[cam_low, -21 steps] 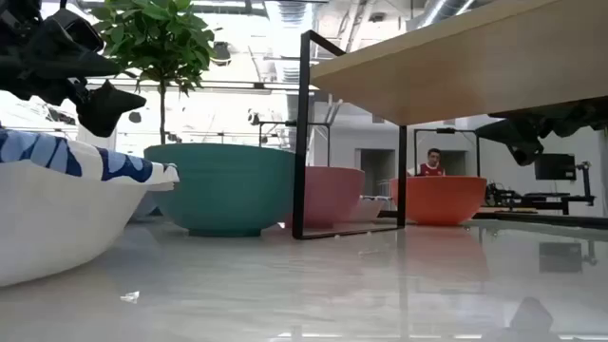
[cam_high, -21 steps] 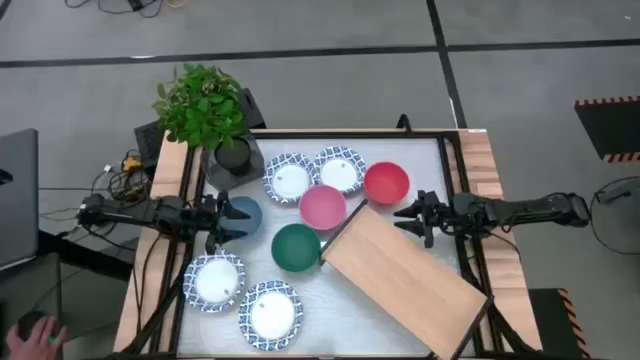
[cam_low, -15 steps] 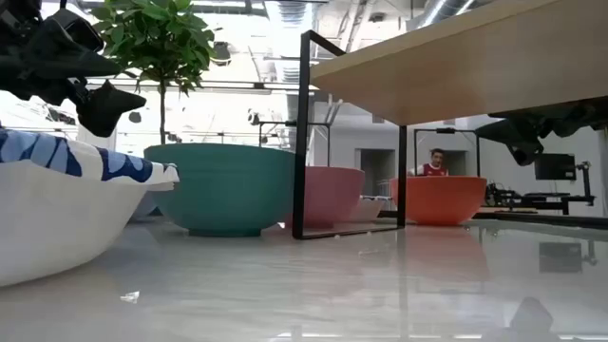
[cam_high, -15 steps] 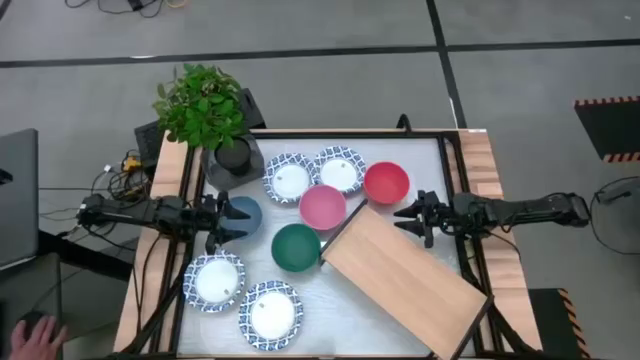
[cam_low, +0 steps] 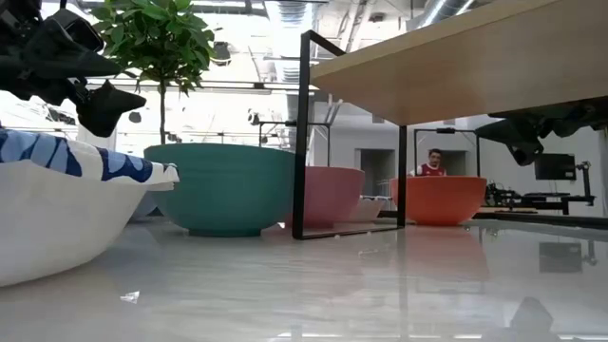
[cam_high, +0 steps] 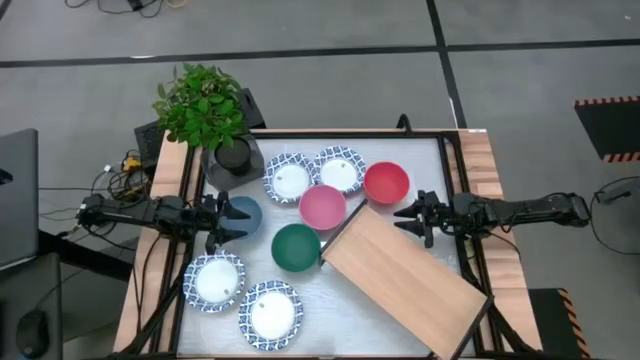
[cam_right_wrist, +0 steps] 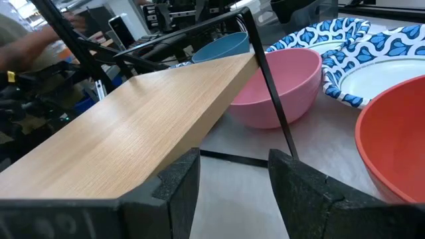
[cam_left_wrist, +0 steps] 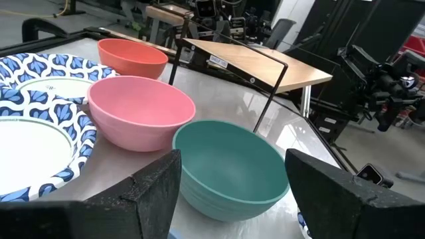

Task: Place and stack bowls onto a shelf

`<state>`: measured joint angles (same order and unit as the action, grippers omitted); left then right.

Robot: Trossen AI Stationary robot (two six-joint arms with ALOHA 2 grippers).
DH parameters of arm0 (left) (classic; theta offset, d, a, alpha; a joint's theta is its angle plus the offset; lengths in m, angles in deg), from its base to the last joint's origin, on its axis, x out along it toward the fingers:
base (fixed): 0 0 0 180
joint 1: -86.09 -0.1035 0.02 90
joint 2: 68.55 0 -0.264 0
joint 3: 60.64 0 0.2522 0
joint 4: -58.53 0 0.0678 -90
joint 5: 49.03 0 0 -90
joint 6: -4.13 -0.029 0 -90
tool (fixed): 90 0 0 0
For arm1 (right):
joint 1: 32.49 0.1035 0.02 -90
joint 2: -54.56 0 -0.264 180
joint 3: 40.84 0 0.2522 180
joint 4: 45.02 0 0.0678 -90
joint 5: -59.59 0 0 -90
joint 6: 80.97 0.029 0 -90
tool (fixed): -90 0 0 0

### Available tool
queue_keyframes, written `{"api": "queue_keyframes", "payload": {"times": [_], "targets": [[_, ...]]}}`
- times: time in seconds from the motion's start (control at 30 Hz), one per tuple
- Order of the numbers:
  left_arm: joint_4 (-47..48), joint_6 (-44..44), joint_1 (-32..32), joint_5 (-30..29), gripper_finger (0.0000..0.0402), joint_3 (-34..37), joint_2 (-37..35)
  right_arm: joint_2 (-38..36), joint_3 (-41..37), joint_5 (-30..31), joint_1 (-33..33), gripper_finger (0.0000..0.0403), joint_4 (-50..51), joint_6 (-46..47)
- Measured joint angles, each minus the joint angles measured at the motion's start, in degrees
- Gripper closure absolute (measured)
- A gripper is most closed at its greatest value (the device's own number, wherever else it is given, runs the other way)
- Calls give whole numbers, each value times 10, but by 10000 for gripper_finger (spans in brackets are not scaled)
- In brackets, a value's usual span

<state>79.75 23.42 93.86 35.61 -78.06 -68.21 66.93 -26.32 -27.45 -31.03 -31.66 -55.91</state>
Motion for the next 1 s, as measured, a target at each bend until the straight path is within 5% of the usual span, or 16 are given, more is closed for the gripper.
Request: {"api": "queue_keyframes", "payload": {"times": [1.0], "targets": [[-3, 12, 0, 0, 148, 0, 0, 0, 0, 0, 0, 198, 0, 0]]}}
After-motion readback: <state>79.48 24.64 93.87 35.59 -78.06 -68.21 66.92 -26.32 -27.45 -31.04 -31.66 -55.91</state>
